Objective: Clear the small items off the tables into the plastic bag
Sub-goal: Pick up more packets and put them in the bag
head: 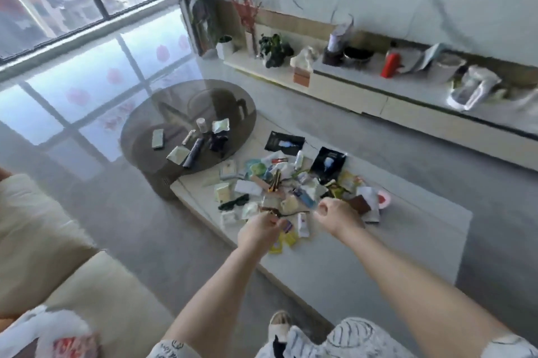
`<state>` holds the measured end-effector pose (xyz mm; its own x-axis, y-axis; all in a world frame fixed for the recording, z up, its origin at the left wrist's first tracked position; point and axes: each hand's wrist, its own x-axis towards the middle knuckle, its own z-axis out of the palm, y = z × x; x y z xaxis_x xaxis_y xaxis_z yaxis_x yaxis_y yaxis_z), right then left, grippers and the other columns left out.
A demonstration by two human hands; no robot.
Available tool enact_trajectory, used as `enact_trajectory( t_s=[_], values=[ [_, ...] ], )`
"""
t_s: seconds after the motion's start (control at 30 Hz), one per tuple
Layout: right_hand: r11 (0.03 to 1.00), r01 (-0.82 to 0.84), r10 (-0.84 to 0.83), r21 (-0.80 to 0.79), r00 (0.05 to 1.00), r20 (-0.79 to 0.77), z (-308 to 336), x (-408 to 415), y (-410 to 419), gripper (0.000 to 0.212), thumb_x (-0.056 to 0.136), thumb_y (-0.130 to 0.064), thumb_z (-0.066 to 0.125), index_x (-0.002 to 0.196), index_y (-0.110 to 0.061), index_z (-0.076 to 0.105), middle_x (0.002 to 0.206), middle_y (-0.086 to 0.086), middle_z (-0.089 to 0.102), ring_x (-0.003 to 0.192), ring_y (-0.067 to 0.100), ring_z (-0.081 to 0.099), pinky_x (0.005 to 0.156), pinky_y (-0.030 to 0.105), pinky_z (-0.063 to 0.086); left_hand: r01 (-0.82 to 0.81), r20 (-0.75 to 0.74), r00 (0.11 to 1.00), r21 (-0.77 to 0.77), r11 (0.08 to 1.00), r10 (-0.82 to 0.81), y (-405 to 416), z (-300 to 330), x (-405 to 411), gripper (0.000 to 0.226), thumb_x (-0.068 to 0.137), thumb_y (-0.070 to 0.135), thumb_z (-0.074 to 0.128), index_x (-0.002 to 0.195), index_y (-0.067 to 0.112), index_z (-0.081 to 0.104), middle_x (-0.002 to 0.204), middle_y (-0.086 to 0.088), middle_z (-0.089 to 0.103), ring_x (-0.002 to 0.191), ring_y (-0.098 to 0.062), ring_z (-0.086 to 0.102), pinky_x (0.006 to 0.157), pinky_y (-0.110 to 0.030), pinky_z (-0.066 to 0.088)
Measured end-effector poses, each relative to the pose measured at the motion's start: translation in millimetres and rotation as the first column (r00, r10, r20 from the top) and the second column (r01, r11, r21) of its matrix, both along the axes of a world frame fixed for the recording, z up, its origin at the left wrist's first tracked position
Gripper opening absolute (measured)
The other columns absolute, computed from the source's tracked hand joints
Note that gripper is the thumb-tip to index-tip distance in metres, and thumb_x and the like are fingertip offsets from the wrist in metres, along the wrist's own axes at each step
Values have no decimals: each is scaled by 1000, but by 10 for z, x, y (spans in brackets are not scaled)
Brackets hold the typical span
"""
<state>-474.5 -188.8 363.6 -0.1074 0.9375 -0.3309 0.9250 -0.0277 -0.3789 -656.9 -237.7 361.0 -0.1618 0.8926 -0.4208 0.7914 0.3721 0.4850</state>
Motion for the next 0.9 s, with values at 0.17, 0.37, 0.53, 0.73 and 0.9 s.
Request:
enact_trajectory(
  t_s=[0.17, 0.37, 0.53, 0.73, 0.9],
  values=[
    [961, 275, -275, -42, 961, -14, -52, 464, -23, 21, 88, -37, 52, 98, -20, 59, 113, 7, 64, 104, 27, 59, 73, 28, 39, 137, -8, 990, -37, 990, -138, 332, -60, 267, 40, 87, 54, 41, 68, 23, 59, 65, 7, 63, 64, -16, 65, 54, -22, 45],
    [868, 489, -493, -84, 869, -39, -123, 778, 47, 21, 88, -33, 52, 101, -18, 60, 111, 6, 65, 102, 27, 59, 79, 28, 44, 297, -36, 953, -83, 951, -300, 741, -221, 497, 40, 90, 49, 43, 63, 23, 54, 70, 6, 57, 68, -18, 58, 59, -25, 46],
    [811, 572, -581, -121, 812, -57, -267, 1004, 170, 23, 87, -35, 51, 102, -19, 59, 107, 3, 65, 100, 25, 58, 76, 27, 43, 356, -6, 933, -104, 929, -359, 995, -401, 755, 33, 90, 52, 44, 77, 26, 60, 81, 5, 61, 74, -18, 58, 63, -25, 44],
    [768, 622, -635, -151, 770, -58, -510, 1387, 411, 25, 88, -33, 50, 107, -20, 60, 110, 3, 64, 103, 25, 58, 76, 25, 40, 389, 20, 921, -147, 910, -390, 1246, -620, 1176, 34, 90, 54, 46, 81, 24, 61, 95, -2, 67, 90, -24, 63, 72, -29, 49],
    [767, 610, -633, -200, 770, -80, -948, 1754, 769, 32, 89, -32, 51, 116, -18, 60, 119, 2, 63, 110, 23, 56, 83, 25, 43, 356, 8, 933, -178, 918, -360, 1524, -929, 1643, 36, 91, 53, 43, 99, 26, 65, 100, 1, 68, 100, -25, 61, 90, -39, 50]
  ],
)
